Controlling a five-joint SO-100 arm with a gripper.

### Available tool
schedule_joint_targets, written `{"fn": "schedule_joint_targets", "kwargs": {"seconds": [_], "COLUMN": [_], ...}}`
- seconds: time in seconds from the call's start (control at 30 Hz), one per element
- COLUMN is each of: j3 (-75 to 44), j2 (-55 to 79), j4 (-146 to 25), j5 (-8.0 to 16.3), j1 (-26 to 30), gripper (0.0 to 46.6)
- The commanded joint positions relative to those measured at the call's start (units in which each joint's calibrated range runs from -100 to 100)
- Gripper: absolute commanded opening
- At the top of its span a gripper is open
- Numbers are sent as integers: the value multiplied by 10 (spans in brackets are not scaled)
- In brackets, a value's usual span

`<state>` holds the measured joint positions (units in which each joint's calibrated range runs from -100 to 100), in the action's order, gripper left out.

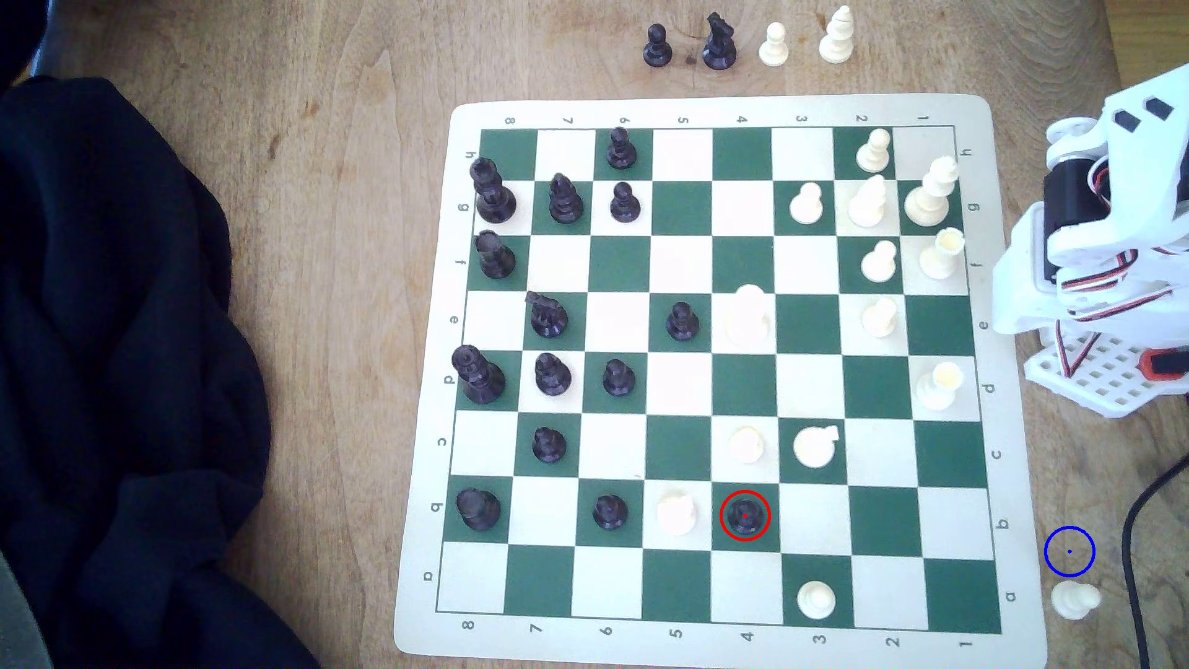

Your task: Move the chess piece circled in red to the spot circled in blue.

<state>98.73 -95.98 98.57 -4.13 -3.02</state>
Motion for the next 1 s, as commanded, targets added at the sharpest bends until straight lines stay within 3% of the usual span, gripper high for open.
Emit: {"fn": "schedule_joint_targets", "kwargs": {"seconds": [0.0, 0.27, 0.4, 0.8, 0.97], "j3": [12, -34, -103, -254, -312], "j2": [1, 1, 1, 5, 30], "j4": [-39, -383, -652, -1211, -1385], "j5": [-1, -1, 1, 3, 4], "j1": [2, 2, -11, -8, 21], "gripper": [2, 2, 2, 2, 3]}}
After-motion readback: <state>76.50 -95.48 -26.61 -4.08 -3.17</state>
